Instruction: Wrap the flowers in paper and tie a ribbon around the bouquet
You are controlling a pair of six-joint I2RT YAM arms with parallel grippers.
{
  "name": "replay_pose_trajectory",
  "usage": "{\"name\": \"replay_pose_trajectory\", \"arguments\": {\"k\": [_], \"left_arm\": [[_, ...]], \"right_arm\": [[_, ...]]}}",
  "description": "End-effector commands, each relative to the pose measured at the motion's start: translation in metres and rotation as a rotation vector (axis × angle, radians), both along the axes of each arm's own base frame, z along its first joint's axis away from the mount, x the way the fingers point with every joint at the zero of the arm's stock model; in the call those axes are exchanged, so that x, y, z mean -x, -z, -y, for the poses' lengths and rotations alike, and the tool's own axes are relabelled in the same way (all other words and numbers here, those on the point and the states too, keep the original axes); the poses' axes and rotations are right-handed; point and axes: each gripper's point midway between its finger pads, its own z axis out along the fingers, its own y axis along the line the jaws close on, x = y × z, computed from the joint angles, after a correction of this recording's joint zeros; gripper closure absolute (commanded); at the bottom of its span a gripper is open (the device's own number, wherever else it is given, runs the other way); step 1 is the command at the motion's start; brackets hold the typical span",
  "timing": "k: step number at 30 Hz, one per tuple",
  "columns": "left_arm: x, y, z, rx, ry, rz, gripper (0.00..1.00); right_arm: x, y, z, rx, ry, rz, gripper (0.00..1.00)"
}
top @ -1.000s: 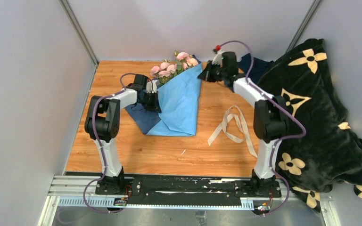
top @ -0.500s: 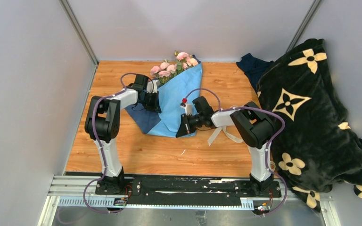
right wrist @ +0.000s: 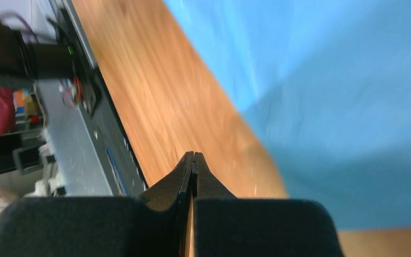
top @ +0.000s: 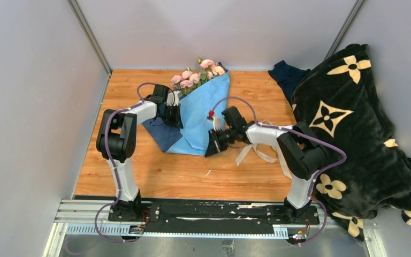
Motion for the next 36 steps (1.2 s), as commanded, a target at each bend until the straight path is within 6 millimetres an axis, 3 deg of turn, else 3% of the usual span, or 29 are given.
{"name": "replay_pose_trajectory", "arguments": {"k": [1,3,5,8,11,12,14,16,17,18,19,20,21,23,25,28,32,34,36], "left_arm": [[0.016,0.020,-0.019,-0.106,-0.010,-0.061,1.00],[0.016,0.019,-0.019,-0.106,-0.010,-0.059,1.00],[0.017,0.020,-0.018,-0.104,-0.009,-0.062,1.00],[0.017,0.019,-0.019,-0.107,-0.007,-0.062,1.00],[0.012,0.011,-0.019,-0.115,0.005,-0.039,1.00],[0.005,0.003,-0.021,-0.125,0.009,-0.017,0.98],[-0.009,-0.024,-0.023,-0.149,0.027,0.053,0.81],[-0.017,-0.065,-0.022,-0.154,0.056,0.149,0.66],[-0.018,-0.087,-0.018,-0.161,0.091,0.212,0.64],[-0.009,-0.105,-0.006,-0.169,0.163,0.271,0.70],[0.003,-0.117,0.002,-0.179,0.236,0.315,0.83],[0.027,-0.123,0.024,-0.177,0.368,0.350,0.94],[0.053,-0.120,0.038,-0.172,0.494,0.358,1.00],[0.098,-0.097,0.056,-0.197,0.708,0.352,1.00],[0.119,-0.067,0.058,-0.243,0.844,0.331,1.00],[0.106,-0.036,0.055,-0.309,0.835,0.314,1.00],[0.094,-0.014,0.052,-0.357,0.847,0.302,1.00],[0.099,0.000,0.042,-0.404,0.883,0.261,1.00],[0.116,0.016,0.029,-0.425,0.943,0.203,1.00]], "right_arm": [[-0.065,-0.016,-0.032,0.009,0.061,0.146,1.00],[-0.090,-0.009,-0.048,-0.008,0.098,0.165,1.00],[-0.101,0.006,-0.060,-0.010,0.120,0.148,1.00],[-0.103,0.036,-0.062,0.030,0.135,0.098,1.00],[-0.091,0.064,-0.050,0.085,0.168,0.045,1.00],[-0.086,0.072,-0.045,0.104,0.175,0.030,1.00],[-0.077,0.083,-0.037,0.124,0.188,-0.001,1.00],[-0.071,0.091,-0.032,0.140,0.199,-0.023,1.00],[-0.067,0.095,-0.029,0.150,0.205,-0.033,1.00],[-0.067,0.097,-0.027,0.155,0.215,-0.035,1.00],[-0.067,0.099,-0.026,0.157,0.224,-0.042,1.00],[-0.067,0.100,-0.026,0.155,0.234,-0.049,1.00],[-0.068,0.100,-0.026,0.153,0.244,-0.056,1.00],[-0.069,0.102,-0.026,0.142,0.267,-0.079,1.00],[-0.071,0.101,-0.027,0.110,0.285,-0.109,1.00],[-0.072,0.102,-0.027,0.098,0.301,-0.130,1.00],[-0.070,0.104,-0.024,0.112,0.306,-0.131,1.00],[-0.069,0.105,-0.022,0.118,0.311,-0.129,1.00],[-0.069,0.105,-0.021,0.122,0.315,-0.125,1.00]]}}
